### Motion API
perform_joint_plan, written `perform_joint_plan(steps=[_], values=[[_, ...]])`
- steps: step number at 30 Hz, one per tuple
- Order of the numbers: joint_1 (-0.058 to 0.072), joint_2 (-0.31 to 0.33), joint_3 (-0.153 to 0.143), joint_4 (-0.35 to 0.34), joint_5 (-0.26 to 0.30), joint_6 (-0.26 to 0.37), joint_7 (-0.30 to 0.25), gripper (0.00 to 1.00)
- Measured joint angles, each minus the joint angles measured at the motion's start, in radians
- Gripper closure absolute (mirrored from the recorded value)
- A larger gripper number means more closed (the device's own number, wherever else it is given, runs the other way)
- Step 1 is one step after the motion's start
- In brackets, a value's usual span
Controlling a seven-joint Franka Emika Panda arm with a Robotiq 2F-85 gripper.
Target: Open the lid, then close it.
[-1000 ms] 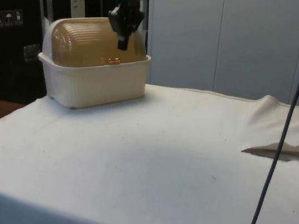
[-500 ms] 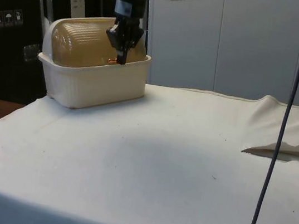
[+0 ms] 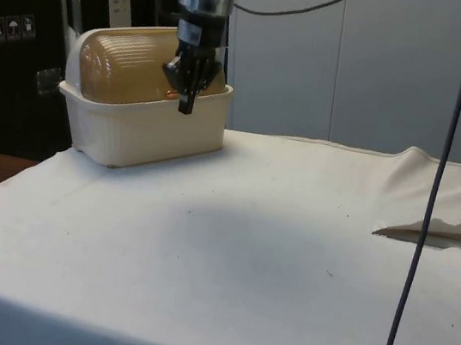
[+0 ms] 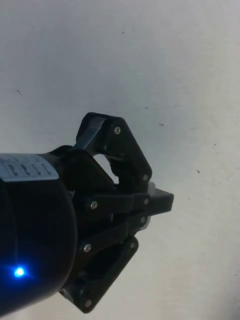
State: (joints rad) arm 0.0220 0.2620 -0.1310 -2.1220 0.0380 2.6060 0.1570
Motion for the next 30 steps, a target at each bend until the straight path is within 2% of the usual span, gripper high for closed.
perform_joint_plan(steps=[11, 17, 30], values=[[0.000, 0.024, -0.005, -0.003, -0.086, 0.047, 0.112, 1.00], [0.000, 0.037, -0.014, 0.000, -0.164, 0.061, 0.195, 1.00], [-0.001, 0.092, -0.047, 0.016, -0.171, 0.111, 0.215, 1.00]])
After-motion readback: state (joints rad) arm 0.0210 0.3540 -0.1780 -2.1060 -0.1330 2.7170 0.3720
